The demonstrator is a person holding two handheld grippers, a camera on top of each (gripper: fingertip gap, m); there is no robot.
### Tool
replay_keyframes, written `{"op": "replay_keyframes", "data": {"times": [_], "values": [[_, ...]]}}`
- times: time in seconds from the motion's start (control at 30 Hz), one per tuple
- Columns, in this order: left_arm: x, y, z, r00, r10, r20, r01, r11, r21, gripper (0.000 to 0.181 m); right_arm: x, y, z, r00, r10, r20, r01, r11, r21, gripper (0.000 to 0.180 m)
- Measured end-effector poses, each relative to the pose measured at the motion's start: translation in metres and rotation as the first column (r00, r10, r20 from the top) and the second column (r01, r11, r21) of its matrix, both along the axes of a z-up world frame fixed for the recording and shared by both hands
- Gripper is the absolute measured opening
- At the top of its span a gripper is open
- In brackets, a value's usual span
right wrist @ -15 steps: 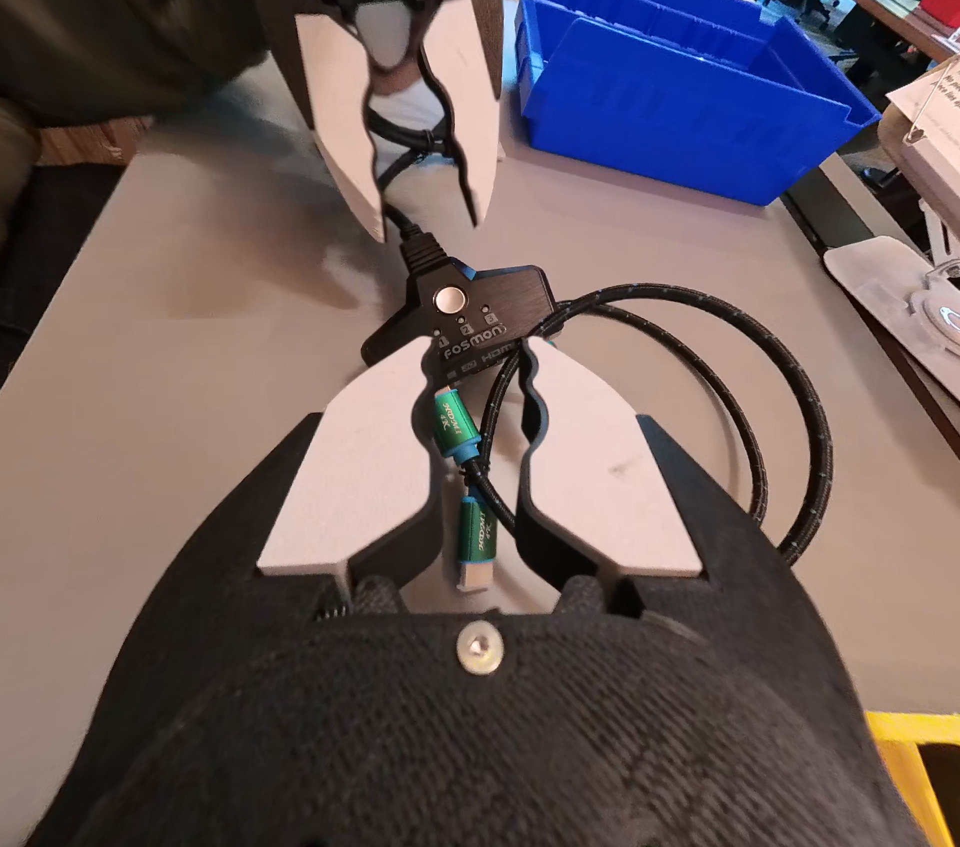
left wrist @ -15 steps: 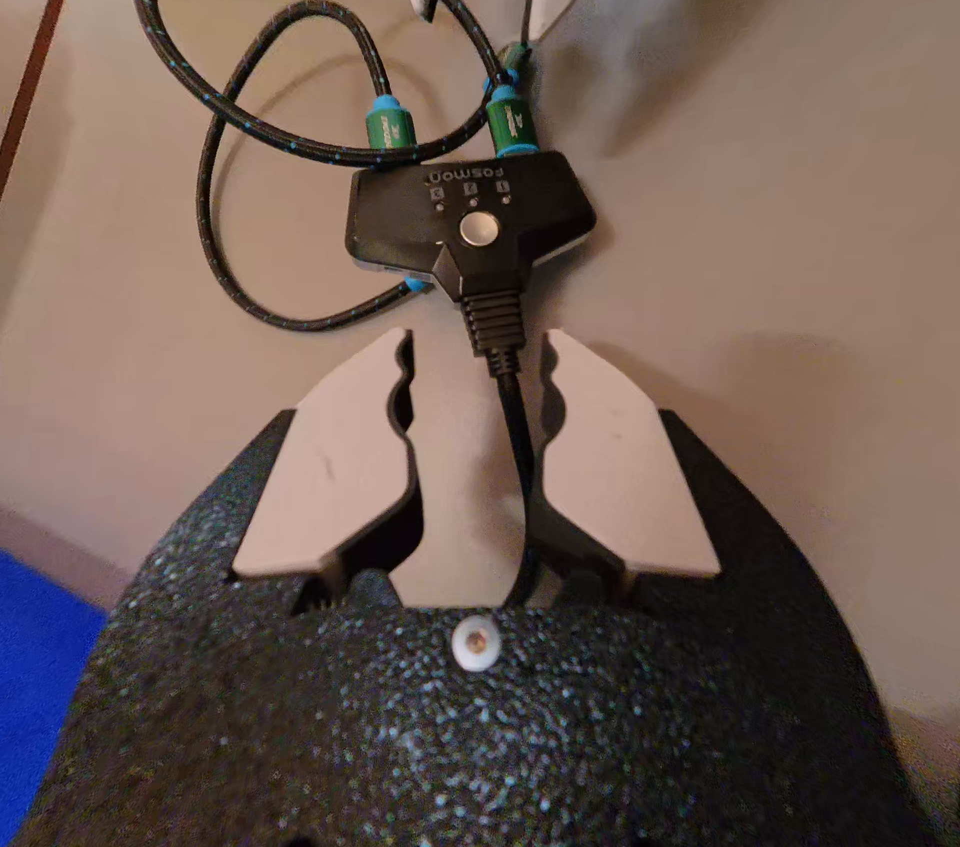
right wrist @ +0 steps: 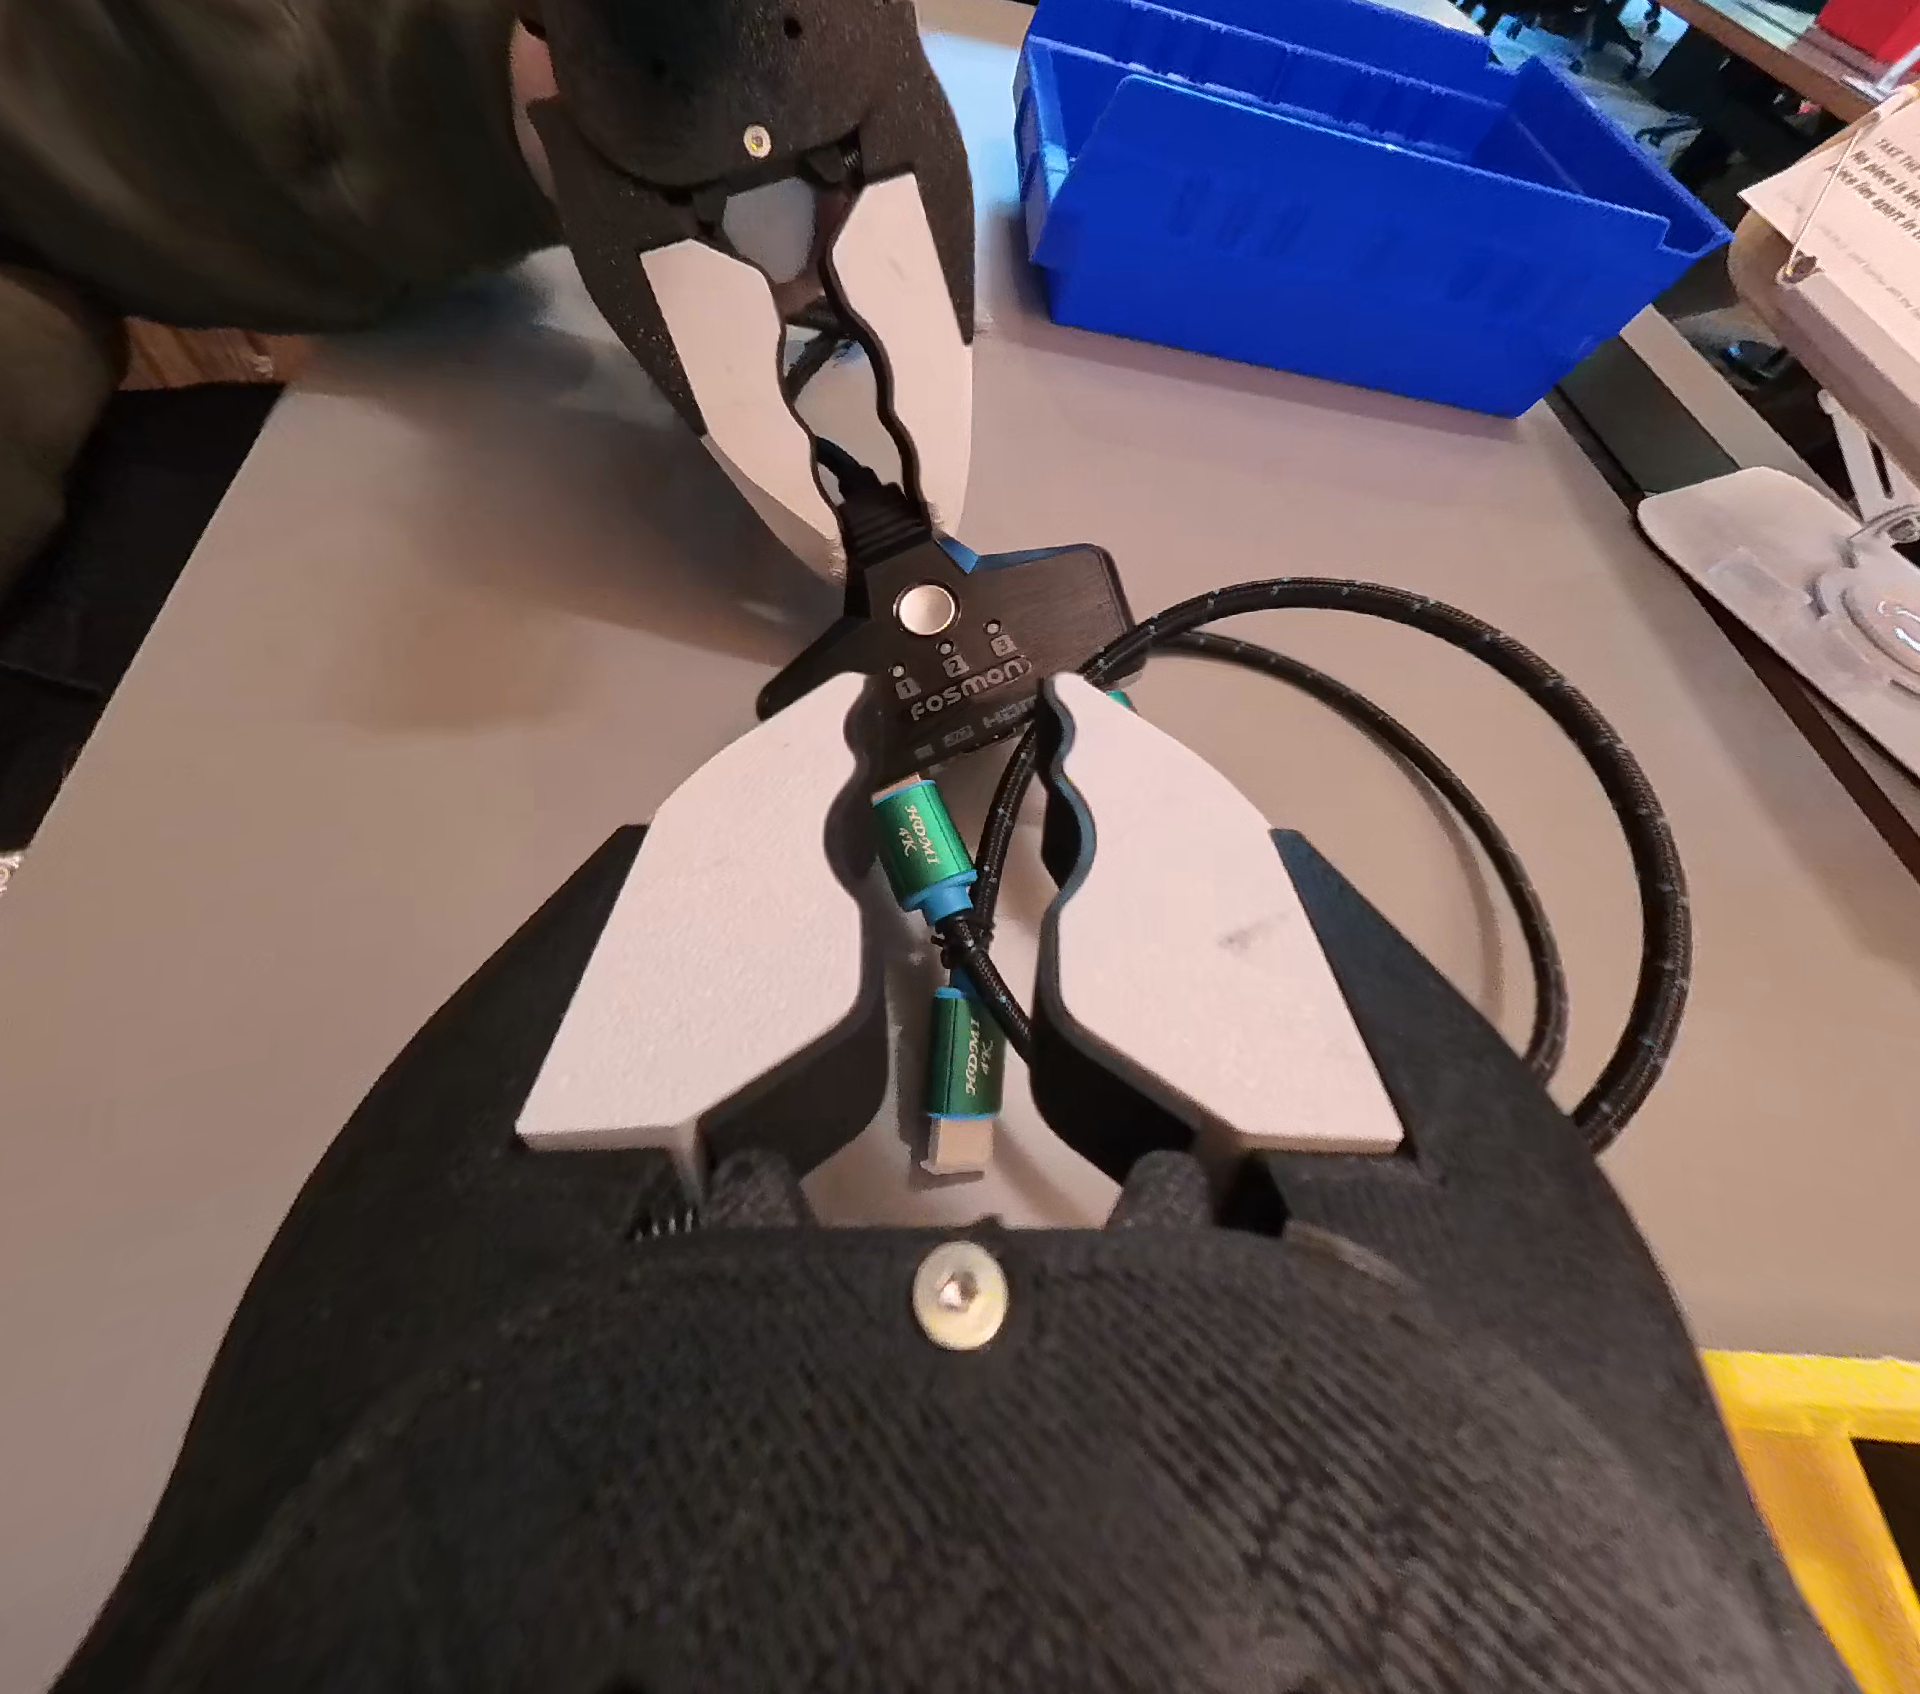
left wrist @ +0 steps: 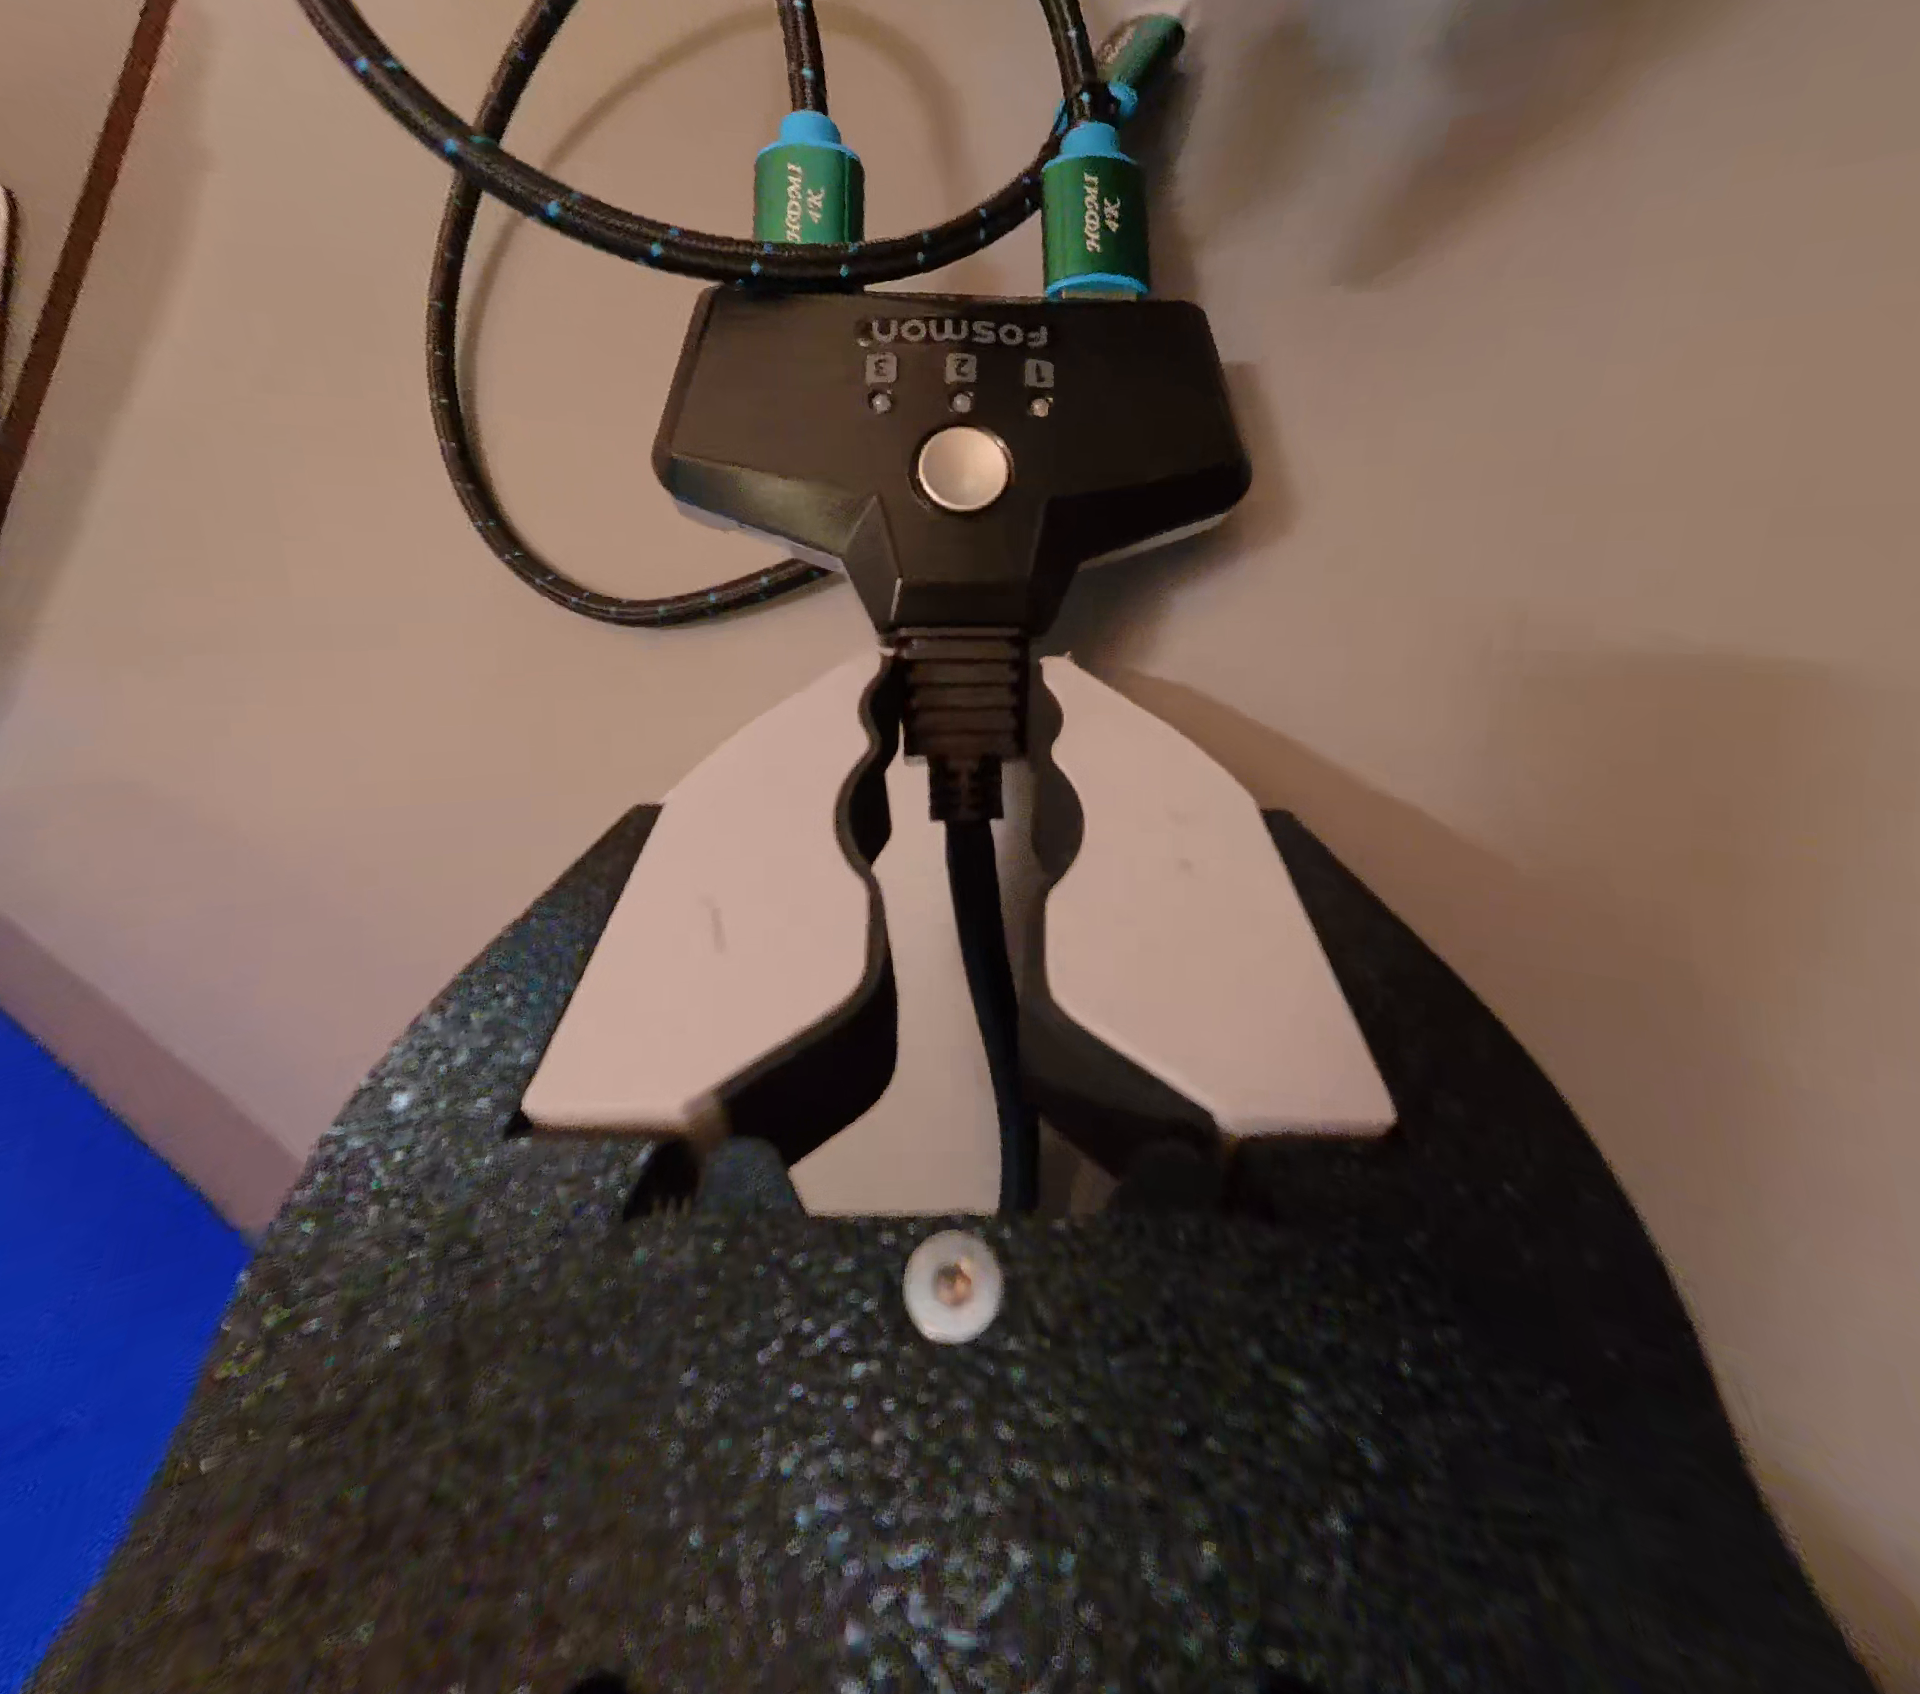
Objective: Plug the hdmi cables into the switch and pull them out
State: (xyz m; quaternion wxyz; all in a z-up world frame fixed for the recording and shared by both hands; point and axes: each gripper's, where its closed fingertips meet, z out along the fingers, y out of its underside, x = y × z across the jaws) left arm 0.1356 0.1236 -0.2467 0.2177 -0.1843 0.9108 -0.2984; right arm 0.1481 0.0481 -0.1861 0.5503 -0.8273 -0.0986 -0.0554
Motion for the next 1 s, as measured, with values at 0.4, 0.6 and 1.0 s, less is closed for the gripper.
{"op": "replay_keyframes", "data": {"times": [0.4, 0.6, 1.0], "values": [[0.002, 0.003, -0.005, 0.996, -0.079, 0.031, 0.083, 0.976, -0.2, 0.023, -0.002, 0.005, -0.008, 1.0, 0.009, -0.003, -0.009, 1.0, -0.02, 0.03], [-0.001, 0.005, -0.006, 0.998, -0.066, 0.005, 0.066, 0.988, -0.141, 0.023, -0.004, 0.006, -0.011, 1.0, 0.023, 0.004, -0.023, 0.999, -0.035, 0.029], [0.011, 0.001, -0.018, 0.999, -0.007, 0.049, 0.014, 0.992, -0.128, 0.022, -0.002, 0.009, -0.011, 1.0, -0.005, -0.029, 0.004, 1.0, -0.027, 0.035]]}}
